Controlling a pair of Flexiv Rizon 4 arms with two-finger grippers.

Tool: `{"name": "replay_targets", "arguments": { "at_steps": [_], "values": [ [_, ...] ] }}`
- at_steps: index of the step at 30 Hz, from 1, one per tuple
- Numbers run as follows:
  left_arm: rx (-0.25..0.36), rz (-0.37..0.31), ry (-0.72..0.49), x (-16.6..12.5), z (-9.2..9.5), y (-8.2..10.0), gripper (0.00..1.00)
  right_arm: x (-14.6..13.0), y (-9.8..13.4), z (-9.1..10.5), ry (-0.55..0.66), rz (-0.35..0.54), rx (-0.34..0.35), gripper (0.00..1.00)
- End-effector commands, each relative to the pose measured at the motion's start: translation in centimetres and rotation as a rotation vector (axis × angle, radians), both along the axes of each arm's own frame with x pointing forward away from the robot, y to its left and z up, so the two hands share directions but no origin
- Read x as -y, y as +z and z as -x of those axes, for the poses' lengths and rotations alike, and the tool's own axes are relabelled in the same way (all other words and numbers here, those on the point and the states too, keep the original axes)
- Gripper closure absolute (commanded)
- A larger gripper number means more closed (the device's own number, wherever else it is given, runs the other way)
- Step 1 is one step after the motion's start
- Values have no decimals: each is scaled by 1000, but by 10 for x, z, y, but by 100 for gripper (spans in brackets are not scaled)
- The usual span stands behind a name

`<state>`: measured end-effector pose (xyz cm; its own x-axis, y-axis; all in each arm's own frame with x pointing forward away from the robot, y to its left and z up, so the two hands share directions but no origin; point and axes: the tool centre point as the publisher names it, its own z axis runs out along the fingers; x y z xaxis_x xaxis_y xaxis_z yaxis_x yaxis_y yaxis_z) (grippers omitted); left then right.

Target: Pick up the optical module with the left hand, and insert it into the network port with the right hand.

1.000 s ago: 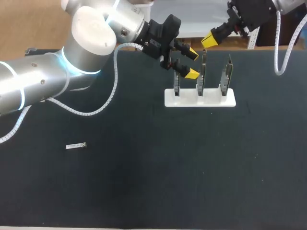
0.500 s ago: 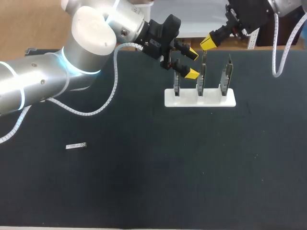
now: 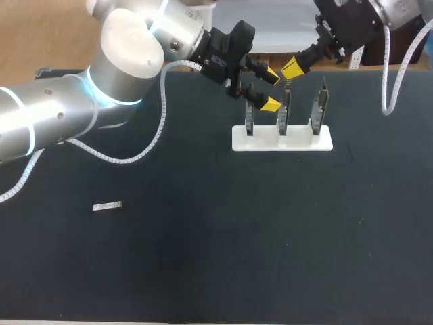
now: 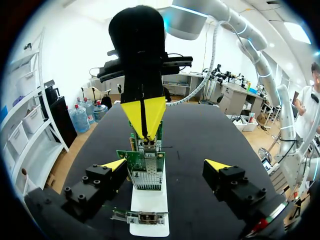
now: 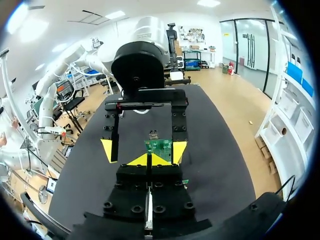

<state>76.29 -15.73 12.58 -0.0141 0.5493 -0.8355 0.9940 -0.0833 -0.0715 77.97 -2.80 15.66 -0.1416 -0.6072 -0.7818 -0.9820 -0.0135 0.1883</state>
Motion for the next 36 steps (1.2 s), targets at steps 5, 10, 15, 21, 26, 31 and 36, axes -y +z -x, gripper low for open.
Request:
{"name": "replay_targets", "arguments": {
  "at_steps": [5, 10, 15, 21, 26, 31, 36],
  "values": [
    [2, -2, 5, 0, 2, 0, 0, 3, -7, -4, 4, 6, -17, 100],
    [2, -2, 5, 0, 2, 0, 0, 4, -9, -4, -4, 7, -22, 100],
    [2, -2, 5, 0, 2, 0, 0, 3, -11, -4, -2, 10, -25, 100],
    [2, -2, 5, 0, 2, 0, 0, 2, -13, -2, 1, 12, -30, 100],
    [2, -2, 5, 0, 2, 0, 0, 2, -15, -1, -1, 18, -32, 100],
    [2, -2, 5, 0, 2, 0, 0, 3, -16, 1, -5, 22, -37, 100],
    [2, -2, 5, 0, 2, 0, 0, 3, -17, 2, -8, 23, -41, 100]
  ]
}}
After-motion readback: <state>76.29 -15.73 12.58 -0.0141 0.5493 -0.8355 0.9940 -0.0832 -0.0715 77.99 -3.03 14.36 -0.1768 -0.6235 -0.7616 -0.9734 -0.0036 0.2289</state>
